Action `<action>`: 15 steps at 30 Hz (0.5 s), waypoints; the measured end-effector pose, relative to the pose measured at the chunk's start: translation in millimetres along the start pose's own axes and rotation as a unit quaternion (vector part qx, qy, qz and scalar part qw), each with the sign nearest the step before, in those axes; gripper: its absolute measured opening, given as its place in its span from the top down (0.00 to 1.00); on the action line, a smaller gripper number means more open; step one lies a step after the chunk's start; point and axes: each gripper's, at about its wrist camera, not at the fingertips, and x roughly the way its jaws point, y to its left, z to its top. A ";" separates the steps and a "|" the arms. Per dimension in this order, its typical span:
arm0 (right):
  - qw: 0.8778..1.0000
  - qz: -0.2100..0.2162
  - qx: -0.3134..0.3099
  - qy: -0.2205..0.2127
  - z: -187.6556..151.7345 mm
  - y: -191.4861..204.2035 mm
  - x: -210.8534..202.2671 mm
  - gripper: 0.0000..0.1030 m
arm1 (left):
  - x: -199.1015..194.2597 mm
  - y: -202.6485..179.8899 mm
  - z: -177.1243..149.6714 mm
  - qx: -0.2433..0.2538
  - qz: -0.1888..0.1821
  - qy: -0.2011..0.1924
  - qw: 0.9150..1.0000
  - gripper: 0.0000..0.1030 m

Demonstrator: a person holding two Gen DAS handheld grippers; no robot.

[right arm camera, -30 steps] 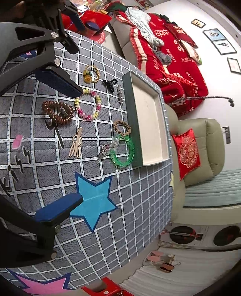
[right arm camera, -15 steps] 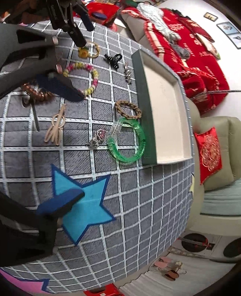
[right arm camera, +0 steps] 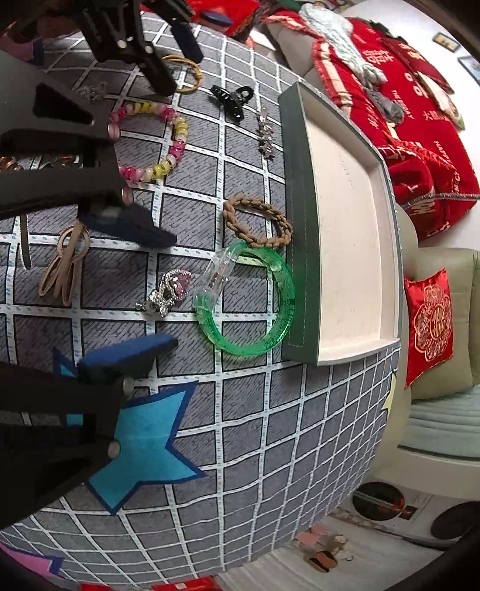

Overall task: Organize jewelry
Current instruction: 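Grasp the yellow cord bracelet with the left tool while the right tool grasps the silver brooch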

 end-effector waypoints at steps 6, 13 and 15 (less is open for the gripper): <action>1.000 0.004 0.005 0.002 -0.4 0.6 -3.2 0.82 | -5.5 -3.9 -0.5 0.012 -0.018 -0.011 1.000 0.71; 0.999 0.028 0.034 -0.008 -2.2 -8.9 -16.4 0.82 | -13.2 10.1 2.9 -0.019 -0.066 -0.007 0.998 0.73; 0.999 0.035 0.037 -0.015 -1.2 -9.7 -24.5 0.82 | -22.3 10.2 3.5 -0.019 -0.071 -0.015 0.997 0.73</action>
